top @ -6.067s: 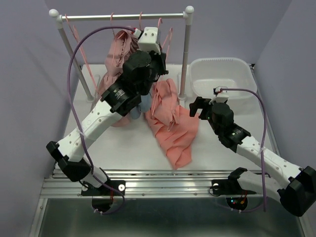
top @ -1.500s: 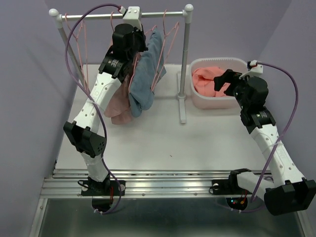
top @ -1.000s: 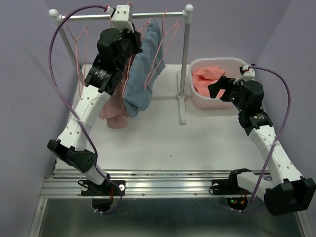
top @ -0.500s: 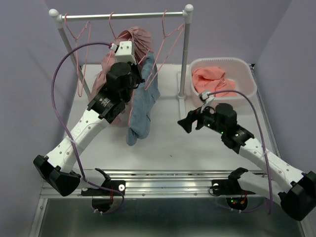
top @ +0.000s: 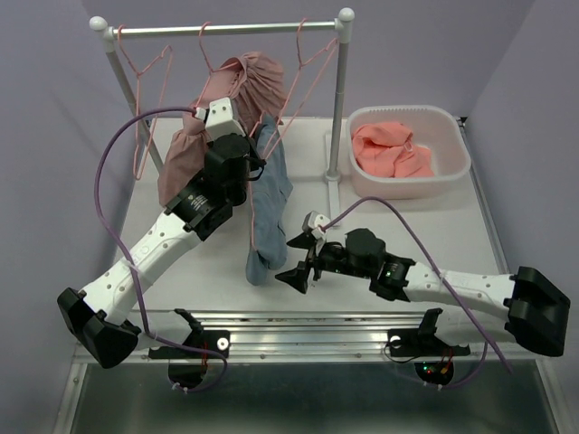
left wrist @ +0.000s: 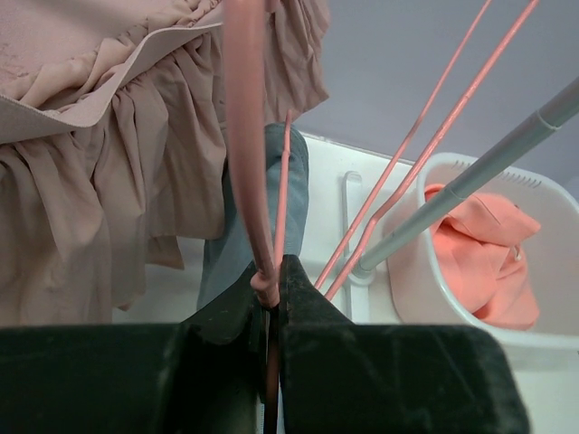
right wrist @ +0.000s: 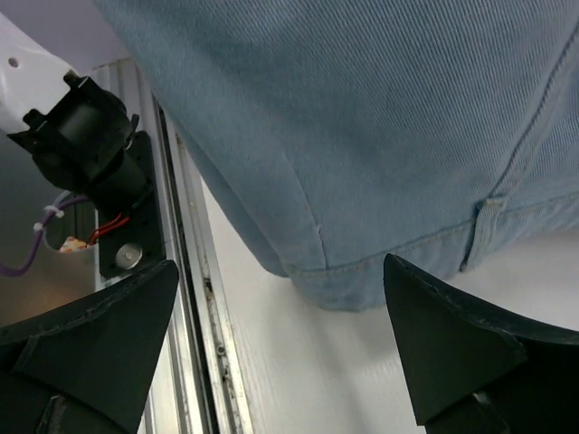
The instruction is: Remove the skirt from the hanger
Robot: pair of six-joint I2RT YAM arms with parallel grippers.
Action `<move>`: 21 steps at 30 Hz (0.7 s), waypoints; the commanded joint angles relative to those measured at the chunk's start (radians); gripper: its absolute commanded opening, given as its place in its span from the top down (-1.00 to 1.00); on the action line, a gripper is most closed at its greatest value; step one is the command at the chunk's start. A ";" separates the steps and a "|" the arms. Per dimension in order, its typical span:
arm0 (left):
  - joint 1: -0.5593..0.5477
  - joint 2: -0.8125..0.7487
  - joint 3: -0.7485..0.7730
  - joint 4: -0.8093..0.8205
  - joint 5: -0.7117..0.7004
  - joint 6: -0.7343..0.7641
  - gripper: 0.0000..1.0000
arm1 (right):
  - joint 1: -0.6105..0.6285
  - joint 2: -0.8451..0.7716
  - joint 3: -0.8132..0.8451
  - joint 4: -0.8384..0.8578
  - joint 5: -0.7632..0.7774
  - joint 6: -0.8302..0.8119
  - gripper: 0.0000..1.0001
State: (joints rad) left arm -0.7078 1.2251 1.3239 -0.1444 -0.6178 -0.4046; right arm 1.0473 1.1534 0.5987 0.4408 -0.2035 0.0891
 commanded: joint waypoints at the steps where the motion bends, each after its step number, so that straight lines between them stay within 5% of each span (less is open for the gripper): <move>1: -0.010 -0.047 0.017 0.074 -0.043 -0.066 1.00 | 0.030 0.099 0.087 0.194 0.107 -0.054 -1.00; 5: -0.012 -0.050 0.020 0.063 -0.043 -0.088 1.00 | 0.053 0.209 0.157 0.207 0.197 -0.071 -1.00; 7: -0.012 -0.056 0.015 0.066 -0.031 -0.085 1.00 | 0.063 0.244 0.191 0.194 0.265 -0.063 -0.70; 8: -0.012 -0.062 0.014 0.066 -0.031 -0.083 1.00 | 0.063 0.249 0.197 0.194 0.286 -0.065 -0.48; 9: -0.012 -0.065 0.005 0.066 -0.033 -0.076 1.00 | 0.063 0.247 0.196 0.193 0.291 -0.066 -0.06; 11: -0.012 -0.072 -0.002 0.065 -0.048 -0.066 1.00 | 0.063 0.227 0.187 0.184 0.282 -0.071 0.29; 17: -0.012 -0.079 -0.037 0.062 -0.102 -0.022 1.00 | 0.072 0.177 0.182 0.003 0.130 -0.078 0.59; 19: -0.010 -0.078 -0.052 0.062 -0.118 -0.016 1.00 | 0.072 0.143 0.162 -0.033 0.195 -0.034 0.99; 21: -0.010 -0.076 -0.075 0.060 -0.131 -0.010 1.00 | 0.072 0.082 0.153 -0.063 0.289 -0.017 0.99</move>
State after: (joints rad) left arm -0.7124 1.1931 1.2701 -0.1688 -0.6781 -0.4377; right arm 1.1088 1.3350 0.7528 0.4385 -0.0162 0.0380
